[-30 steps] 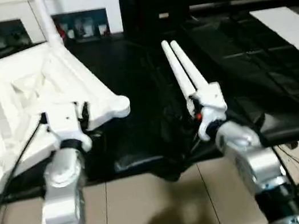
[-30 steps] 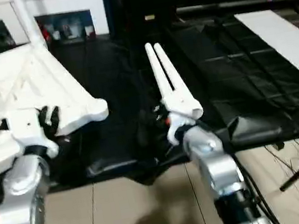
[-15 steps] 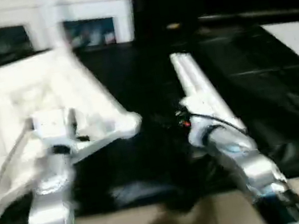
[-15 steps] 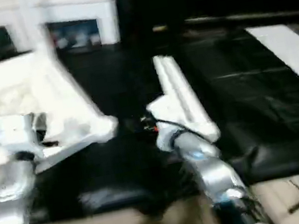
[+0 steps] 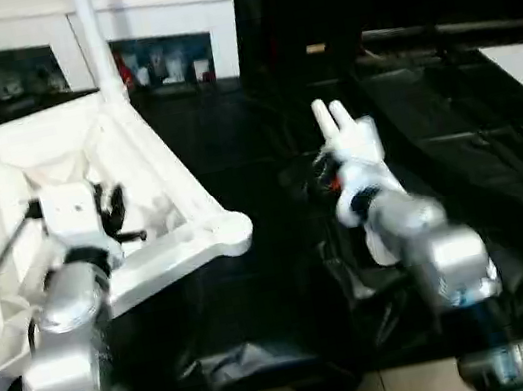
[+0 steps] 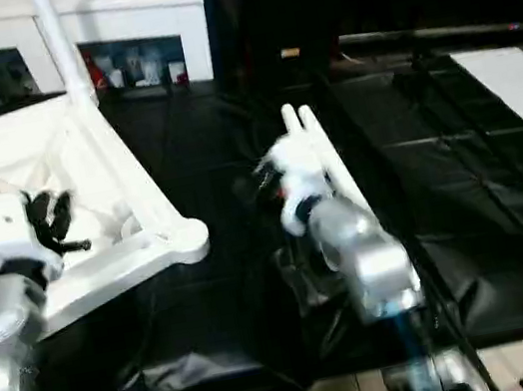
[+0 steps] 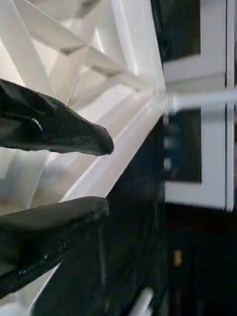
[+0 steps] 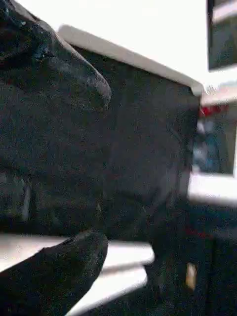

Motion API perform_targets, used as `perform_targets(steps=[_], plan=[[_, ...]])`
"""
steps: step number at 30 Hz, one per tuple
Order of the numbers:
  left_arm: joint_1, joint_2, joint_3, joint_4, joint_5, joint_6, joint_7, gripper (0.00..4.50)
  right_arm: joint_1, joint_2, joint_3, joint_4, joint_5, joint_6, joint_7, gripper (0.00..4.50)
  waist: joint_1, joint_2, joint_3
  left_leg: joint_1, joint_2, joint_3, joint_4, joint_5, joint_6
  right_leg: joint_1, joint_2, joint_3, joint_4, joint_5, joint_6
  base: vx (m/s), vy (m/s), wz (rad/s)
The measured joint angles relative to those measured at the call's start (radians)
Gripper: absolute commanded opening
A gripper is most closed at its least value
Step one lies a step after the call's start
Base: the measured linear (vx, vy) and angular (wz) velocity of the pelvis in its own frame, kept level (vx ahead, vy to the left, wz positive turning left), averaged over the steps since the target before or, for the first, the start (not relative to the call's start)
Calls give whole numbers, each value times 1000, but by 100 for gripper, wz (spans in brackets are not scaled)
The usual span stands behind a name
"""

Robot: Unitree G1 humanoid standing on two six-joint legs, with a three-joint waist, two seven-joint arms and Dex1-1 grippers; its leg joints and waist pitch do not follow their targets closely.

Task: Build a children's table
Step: Rotate table base, then pick table leg

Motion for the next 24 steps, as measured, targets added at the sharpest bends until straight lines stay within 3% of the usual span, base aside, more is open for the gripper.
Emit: perform_targets(steps=[5,7,10,13,16,24], plan=[[-22,68,-34,17,-26,119,-109,224,-118,-21,-25,143,-21,77,-27,450,-2,3,3,10,6,11,-11,3,-5,0,-1,0,0,2,1,-23,-13,-1],[-33,134,-83,19,-33,177,-183,241,-191,-31,-37,257,-22,102,-57,450,-5,4,4,9,7,12,-12,6,-10,-4,0,-1,1,7,-5,0,0,0],[-58,175,-100,16,-44,227,-233,241,-248,-54,-57,335,-25,112,-87,450,-6,5,5,8,11,15,-13,7,-11,-6,1,-2,1,9,-8,0,0,0],[-80,235,-122,-29,-106,295,-326,252,-317,-74,-53,448,-37,173,-87,450,-6,5,5,3,12,16,-14,11,-10,-10,2,-3,-1,7,-10,0,0,0],[-91,279,-146,-106,-164,360,-410,252,-335,-74,-55,505,-36,211,-86,450,-5,6,5,-5,12,17,-13,12,-10,-18,2,-3,-1,6,-11,0,0,0],[-91,300,-163,-135,-179,416,-442,252,-360,-55,-69,604,-24,240,-75,450,-2,7,6,-5,16,21,-14,10,-6,-18,2,-4,-1,6,-12,0,0,0]])
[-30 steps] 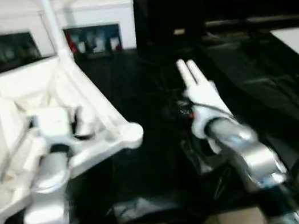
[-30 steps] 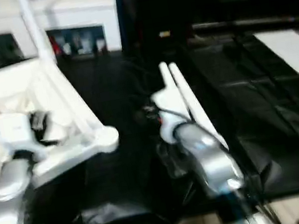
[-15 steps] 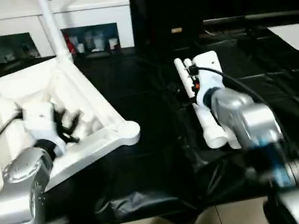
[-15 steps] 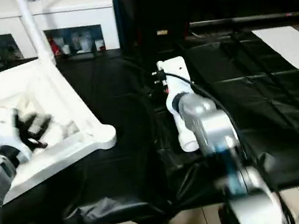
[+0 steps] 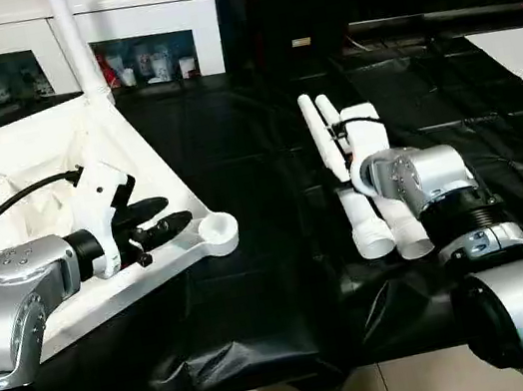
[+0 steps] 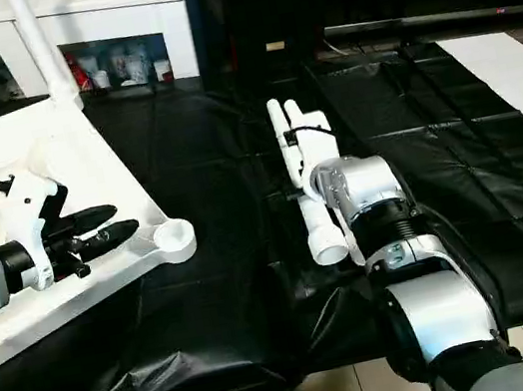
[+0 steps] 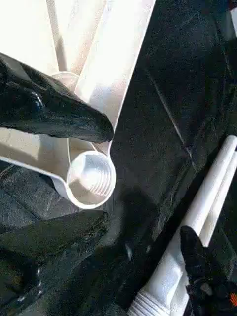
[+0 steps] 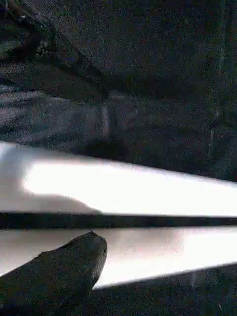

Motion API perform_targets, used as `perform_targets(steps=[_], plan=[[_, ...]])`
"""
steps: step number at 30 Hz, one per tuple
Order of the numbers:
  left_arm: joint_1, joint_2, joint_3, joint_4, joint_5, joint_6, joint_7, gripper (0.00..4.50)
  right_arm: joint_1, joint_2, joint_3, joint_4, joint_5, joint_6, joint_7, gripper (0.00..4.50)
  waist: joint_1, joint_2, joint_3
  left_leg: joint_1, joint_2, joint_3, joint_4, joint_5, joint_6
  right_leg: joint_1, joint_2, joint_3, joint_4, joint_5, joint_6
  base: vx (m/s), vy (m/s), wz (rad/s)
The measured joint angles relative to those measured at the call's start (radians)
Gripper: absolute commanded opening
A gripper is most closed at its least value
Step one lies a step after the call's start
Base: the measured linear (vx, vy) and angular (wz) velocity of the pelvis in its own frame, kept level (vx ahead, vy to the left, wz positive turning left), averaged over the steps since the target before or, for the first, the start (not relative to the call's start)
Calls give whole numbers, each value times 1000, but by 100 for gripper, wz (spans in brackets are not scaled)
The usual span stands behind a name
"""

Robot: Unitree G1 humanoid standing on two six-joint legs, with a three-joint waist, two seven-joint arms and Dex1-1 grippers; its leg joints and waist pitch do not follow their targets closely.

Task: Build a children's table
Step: Pick table leg

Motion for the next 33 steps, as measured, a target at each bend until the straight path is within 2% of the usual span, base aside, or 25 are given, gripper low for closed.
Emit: perform_targets(steps=[4,10,17,23,33], plan=[[1,30,-7,-27,-20,33,-4,252,-19,6,-4,42,9,8,13,450,5,3,2,1,5,6,0,2,-4,0,0,-1,1,0,0,0,0,0],[-3,48,-8,-50,-42,59,-40,252,-39,8,-5,66,12,18,14,450,14,4,2,1,5,6,0,3,-5,0,0,-1,1,1,0,0,0,0],[-4,57,-27,-61,-55,63,-46,252,-39,31,-13,63,29,30,21,450,12,7,4,1,6,7,0,3,-5,0,0,-1,1,1,0,0,0,0],[-5,61,-36,-68,-54,60,-46,252,-59,35,-15,0,38,41,22,450,12,11,7,1,6,7,0,3,-5,0,0,-1,1,1,0,0,0,0],[-8,73,-59,-68,-47,55,-48,252,-70,27,-45,-5,43,37,-36,450,13,11,7,1,6,7,0,3,-5,0,0,-1,1,1,1,0,0,0]])
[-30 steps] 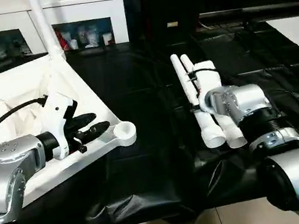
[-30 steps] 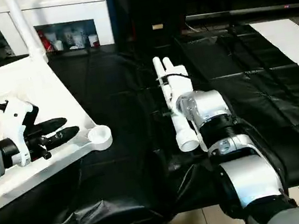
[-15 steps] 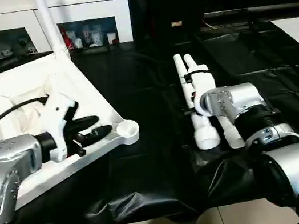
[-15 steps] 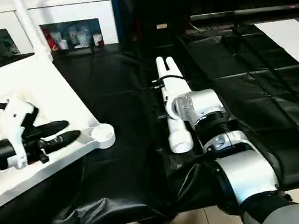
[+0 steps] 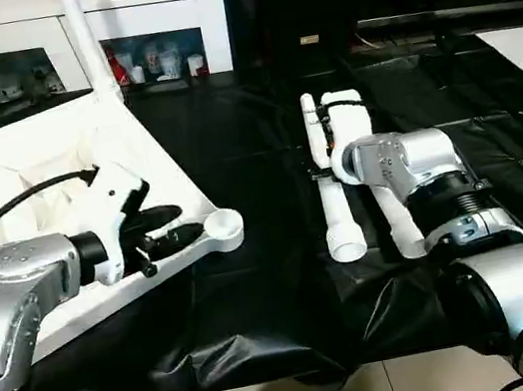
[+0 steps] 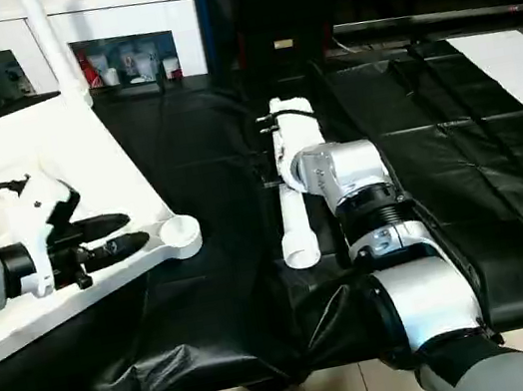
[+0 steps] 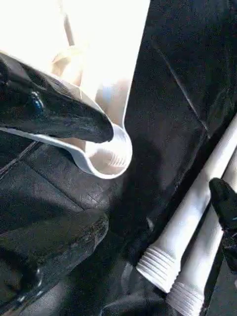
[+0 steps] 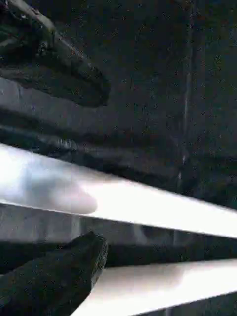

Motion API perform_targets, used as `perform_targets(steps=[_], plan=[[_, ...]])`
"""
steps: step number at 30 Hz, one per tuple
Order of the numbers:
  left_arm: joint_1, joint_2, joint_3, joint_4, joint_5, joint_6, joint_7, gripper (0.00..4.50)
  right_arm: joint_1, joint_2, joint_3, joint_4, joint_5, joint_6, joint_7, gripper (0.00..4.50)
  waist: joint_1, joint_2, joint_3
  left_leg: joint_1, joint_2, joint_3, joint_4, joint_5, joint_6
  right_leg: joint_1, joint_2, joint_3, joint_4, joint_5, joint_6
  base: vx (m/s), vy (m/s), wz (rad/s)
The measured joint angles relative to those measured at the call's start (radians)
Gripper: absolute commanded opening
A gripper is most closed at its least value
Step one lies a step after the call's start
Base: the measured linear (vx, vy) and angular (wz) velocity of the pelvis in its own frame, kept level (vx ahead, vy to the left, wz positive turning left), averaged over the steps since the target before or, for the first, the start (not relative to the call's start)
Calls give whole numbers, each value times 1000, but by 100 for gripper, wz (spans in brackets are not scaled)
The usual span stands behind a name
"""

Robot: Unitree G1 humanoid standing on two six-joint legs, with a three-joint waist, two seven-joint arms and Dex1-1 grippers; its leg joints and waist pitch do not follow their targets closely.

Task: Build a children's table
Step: Pick table leg

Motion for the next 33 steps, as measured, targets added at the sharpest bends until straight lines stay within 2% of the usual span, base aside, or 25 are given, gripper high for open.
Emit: perform_targets(steps=[8,14,16,21,22,23,24,26,33], plan=[[16,-1,-5,-21,0,0,11,252,15,-3,-18,89,0,-5,10,450,0,-4,0,0,0,1,0,0,0,0,0,0,0,0,0,0,0,0],[36,-8,-3,-63,-21,5,13,261,12,9,-16,176,4,-24,54,405,0,-18,2,0,1,3,0,1,1,0,0,0,0,0,0,0,0,0],[40,-8,-3,-66,-32,11,5,286,12,9,-13,195,3,-24,55,385,0,-24,4,0,2,4,-1,3,5,-1,-1,0,0,0,0,0,0,0],[43,-1,-3,-96,-52,31,-8,307,10,9,-5,214,0,-33,59,349,1,-30,3,0,2,6,-1,3,5,-1,-2,0,0,0,0,0,0,0],[44,1,-4,-105,-53,35,-12,332,6,8,-4,226,-2,-39,63,331,0,-32,3,0,2,7,-1,3,5,-1,-2,0,0,0,0,0,0,0],[44,4,-4,-109,-55,37,-16,332,5,8,-4,230,-6,-41,66,331,0,-33,2,0,2,7,-1,3,5,-1,-2,0,0,0,0,0,0,0],[45,9,-5,-111,-55,39,-21,338,5,8,-4,232,-7,-43,68,312,0,-33,2,0,2,7,-1,3,5,-1,-2,0,0,0,0,0,0,0],[46,20,-7,-112,-55,40,-28,345,4,8,-5,237,-6,-47,70,305,0,-33,2,0,2,7,-1,3,5,-1,-2,0,1,0,0,0,0,0],[38,17,-20,-98,-44,17,-15,418,0,8,-19,263,-5,-77,69,243,0,-33,2,1,2,7,-1,5,2,0,-2,0,1,1,1,0,0,0]])
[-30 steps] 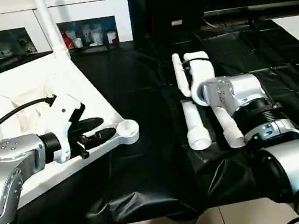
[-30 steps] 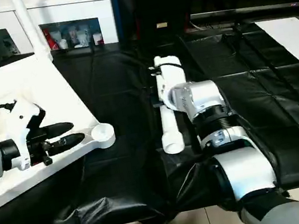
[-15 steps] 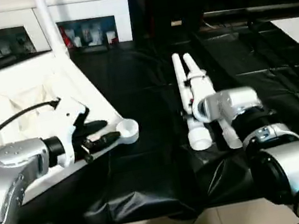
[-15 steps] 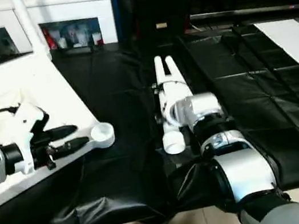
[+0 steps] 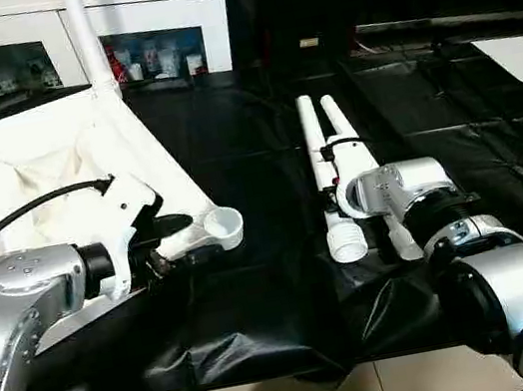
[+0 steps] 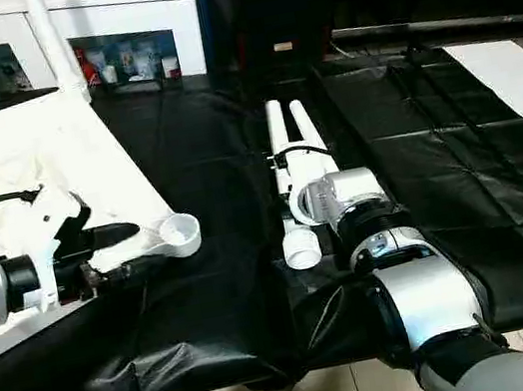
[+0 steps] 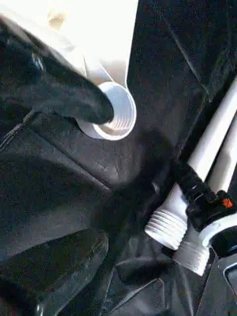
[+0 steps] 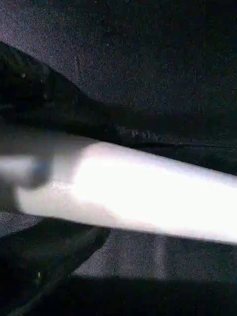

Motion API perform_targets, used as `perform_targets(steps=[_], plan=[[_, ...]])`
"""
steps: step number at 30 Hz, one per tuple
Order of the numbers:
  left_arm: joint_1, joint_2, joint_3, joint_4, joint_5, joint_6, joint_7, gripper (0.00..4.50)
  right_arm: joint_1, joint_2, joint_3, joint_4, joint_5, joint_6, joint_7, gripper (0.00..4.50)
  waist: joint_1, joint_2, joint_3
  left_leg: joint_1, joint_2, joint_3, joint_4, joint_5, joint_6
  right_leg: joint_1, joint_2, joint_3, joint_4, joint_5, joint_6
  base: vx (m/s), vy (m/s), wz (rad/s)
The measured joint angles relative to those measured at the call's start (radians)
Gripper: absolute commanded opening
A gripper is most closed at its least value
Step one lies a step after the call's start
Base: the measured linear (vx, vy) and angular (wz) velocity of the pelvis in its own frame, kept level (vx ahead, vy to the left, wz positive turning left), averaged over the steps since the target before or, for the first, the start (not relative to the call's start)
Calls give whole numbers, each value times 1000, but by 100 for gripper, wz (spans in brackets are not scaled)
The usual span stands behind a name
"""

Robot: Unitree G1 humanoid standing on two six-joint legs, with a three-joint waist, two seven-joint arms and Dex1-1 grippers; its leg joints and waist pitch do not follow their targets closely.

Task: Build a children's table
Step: Pick table leg

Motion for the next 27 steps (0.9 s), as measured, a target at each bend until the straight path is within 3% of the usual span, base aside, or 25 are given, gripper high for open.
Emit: perform_targets(steps=[6,9,12,18,22,24,27], plan=[[-8,-46,8,21,20,-40,55,450,0,0,-1,6,8,-4,7,194,1,1,-1,1,0,0,0,0,0,1,0,0,0,0,0,0,0,0],[-16,-86,25,49,30,-51,105,450,0,1,-5,8,9,-8,7,190,1,2,0,1,1,1,0,0,0,1,0,0,0,1,0,0,0,0],[-75,-188,92,107,56,-80,236,450,2,2,-30,16,18,-23,7,185,3,2,0,1,1,1,0,1,-2,2,0,0,0,2,0,0,0,0],[-124,-235,130,192,74,-85,345,450,25,10,-61,-3,59,-56,48,184,-2,6,-2,2,2,1,0,1,-2,2,0,0,0,3,0,0,0,0],[-234,-385,203,301,-18,19,382,450,120,33,-80,-131,121,-160,174,184,11,9,1,-1,3,2,1,3,1,1,0,-1,-1,4,-1,0,0,0],[-279,-452,211,315,-81,30,378,450,159,38,-81,-207,168,-150,276,184,25,8,2,-2,3,4,1,4,6,0,-1,-1,-1,4,-1,0,0,0],[-331,-505,231,332,-176,60,357,450,203,19,-87,-376,274,-88,439,182,31,8,2,-3,3,4,0,3,9,0,-1,-2,-2,4,-1,0,0,0]])
